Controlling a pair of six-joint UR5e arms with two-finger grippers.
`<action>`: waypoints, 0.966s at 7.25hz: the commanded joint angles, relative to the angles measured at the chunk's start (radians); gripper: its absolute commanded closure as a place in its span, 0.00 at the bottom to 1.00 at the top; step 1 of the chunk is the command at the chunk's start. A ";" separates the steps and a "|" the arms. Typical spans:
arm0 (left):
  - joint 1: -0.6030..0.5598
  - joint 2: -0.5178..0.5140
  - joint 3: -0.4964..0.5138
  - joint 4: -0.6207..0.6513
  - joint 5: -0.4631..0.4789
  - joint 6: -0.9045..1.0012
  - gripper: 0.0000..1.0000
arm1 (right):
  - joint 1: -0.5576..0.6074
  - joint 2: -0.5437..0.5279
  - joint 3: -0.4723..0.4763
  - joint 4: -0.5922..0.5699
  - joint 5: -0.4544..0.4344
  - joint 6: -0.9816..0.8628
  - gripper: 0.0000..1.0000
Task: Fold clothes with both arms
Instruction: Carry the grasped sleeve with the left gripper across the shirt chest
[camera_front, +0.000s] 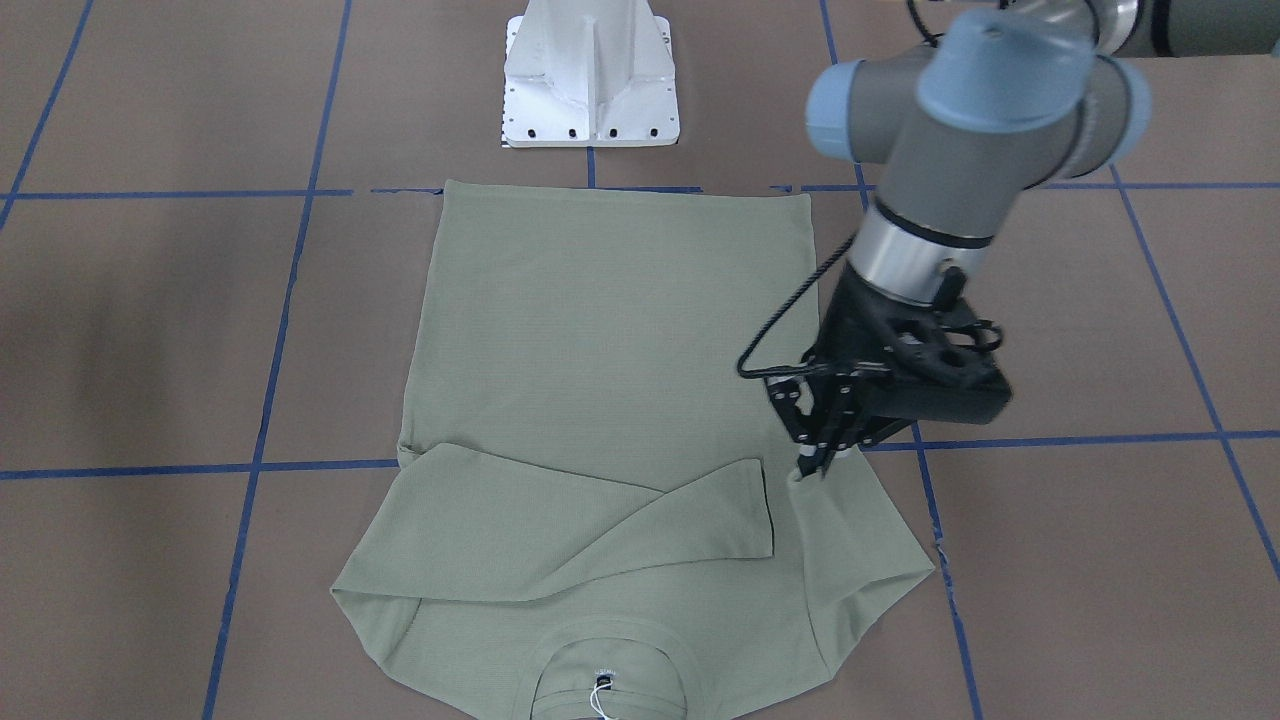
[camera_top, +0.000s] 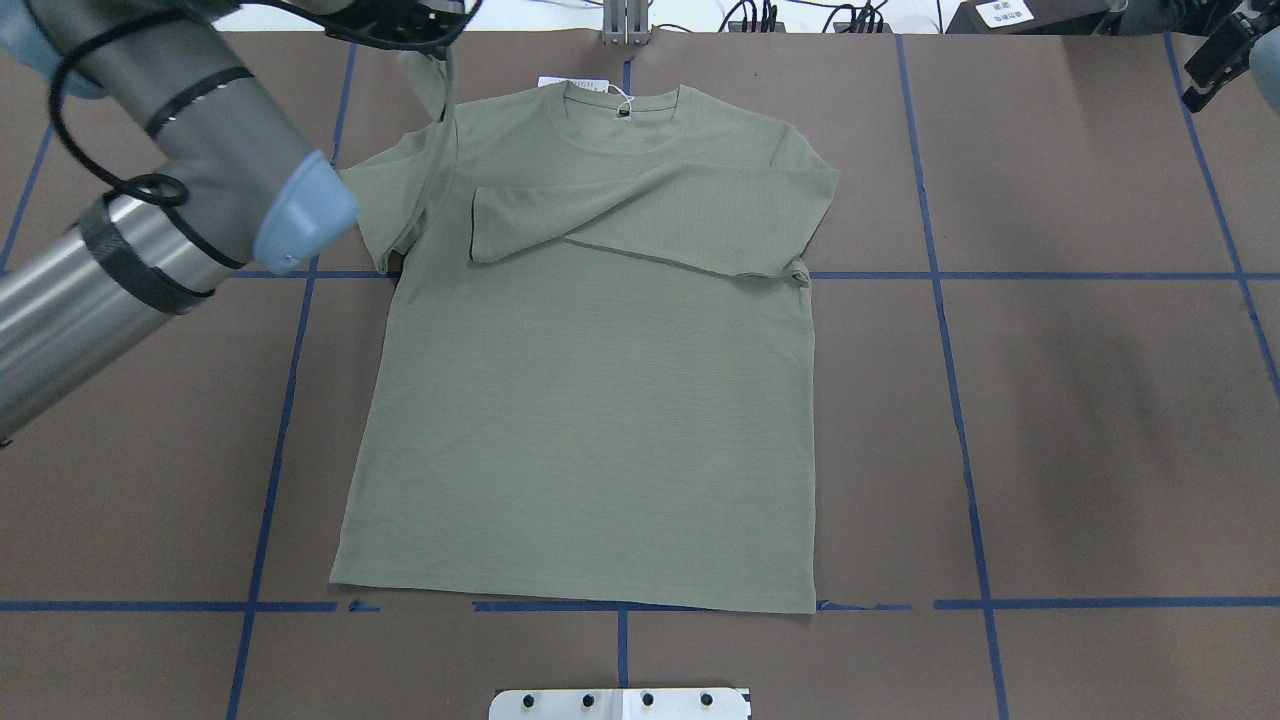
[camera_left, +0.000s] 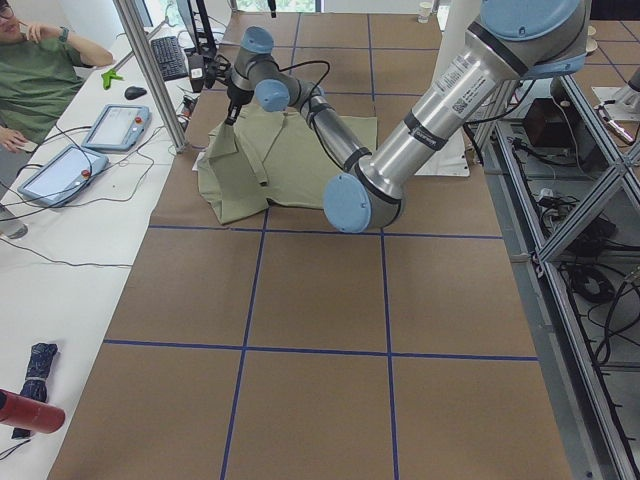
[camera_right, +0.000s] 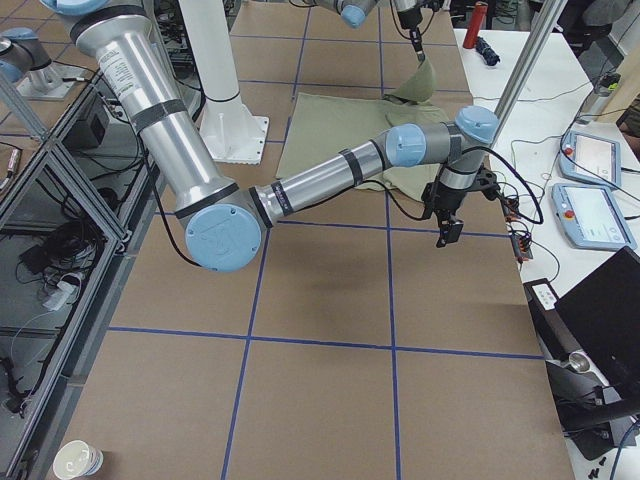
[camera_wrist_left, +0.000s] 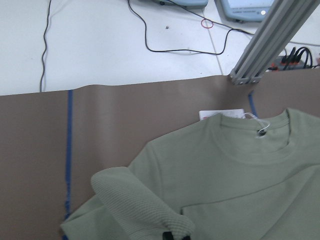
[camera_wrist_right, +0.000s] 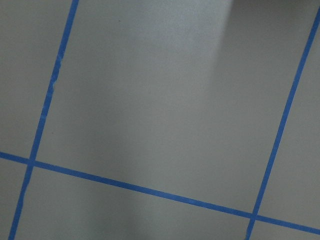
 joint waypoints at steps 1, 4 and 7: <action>0.163 -0.123 0.180 -0.163 0.168 -0.183 1.00 | 0.000 0.000 0.000 -0.001 0.001 0.010 0.00; 0.299 -0.146 0.254 -0.259 0.252 -0.198 1.00 | 0.000 0.000 0.001 -0.003 0.001 0.013 0.00; 0.340 -0.211 0.381 -0.373 0.247 -0.126 1.00 | -0.002 0.001 0.000 -0.001 0.001 0.016 0.00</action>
